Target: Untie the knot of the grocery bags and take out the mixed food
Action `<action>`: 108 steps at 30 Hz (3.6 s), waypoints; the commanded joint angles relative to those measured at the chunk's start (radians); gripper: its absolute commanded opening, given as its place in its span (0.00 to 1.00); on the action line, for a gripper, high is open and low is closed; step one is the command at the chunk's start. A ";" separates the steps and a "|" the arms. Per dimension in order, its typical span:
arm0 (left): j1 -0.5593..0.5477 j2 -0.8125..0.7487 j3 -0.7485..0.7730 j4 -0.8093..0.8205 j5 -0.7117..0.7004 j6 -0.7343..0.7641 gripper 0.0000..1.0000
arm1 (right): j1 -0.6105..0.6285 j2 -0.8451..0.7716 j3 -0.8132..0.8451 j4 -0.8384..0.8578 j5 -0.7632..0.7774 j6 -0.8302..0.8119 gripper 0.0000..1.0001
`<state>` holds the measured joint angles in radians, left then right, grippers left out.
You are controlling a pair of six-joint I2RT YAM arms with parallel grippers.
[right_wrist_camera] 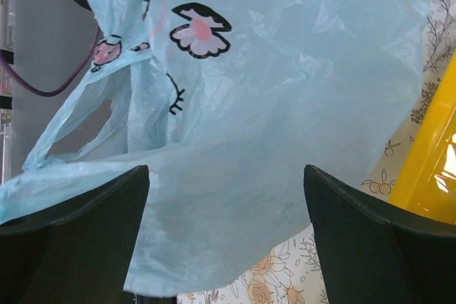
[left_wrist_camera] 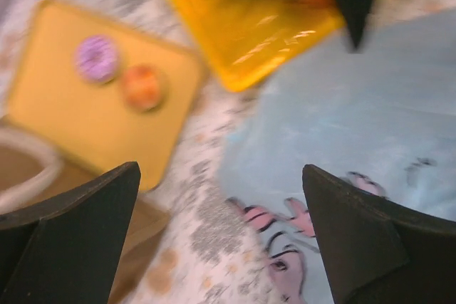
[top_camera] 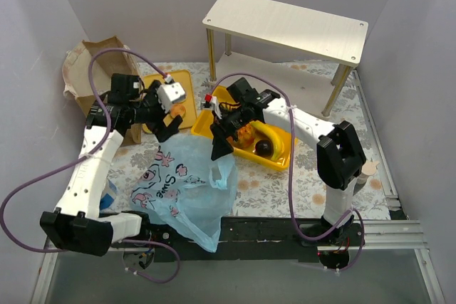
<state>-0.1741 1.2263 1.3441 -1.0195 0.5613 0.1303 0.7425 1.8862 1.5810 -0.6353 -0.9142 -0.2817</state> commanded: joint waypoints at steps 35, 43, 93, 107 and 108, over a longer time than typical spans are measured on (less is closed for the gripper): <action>0.782 0.343 0.575 -0.363 0.113 0.539 0.98 | -0.450 -0.330 -0.045 -0.416 -0.089 -0.346 0.98; 0.745 0.306 0.420 -0.229 0.109 0.548 0.98 | -0.203 -0.179 0.022 -0.310 -0.058 -0.208 0.99; 0.453 0.081 0.248 -0.367 0.048 0.086 0.00 | -0.451 -0.268 -0.222 -0.388 0.002 -0.145 0.98; 0.237 -0.186 0.147 -0.369 0.130 -0.197 0.00 | -0.387 -0.206 -0.141 -0.376 -0.044 -0.099 0.98; 0.216 -0.195 0.148 -0.369 0.137 -0.281 0.00 | -0.375 -0.210 -0.139 -0.379 -0.052 -0.114 0.98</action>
<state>0.1081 1.1103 1.4548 -1.4055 0.5541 0.0818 0.3538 1.6905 1.3964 -1.0107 -0.9043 -0.3882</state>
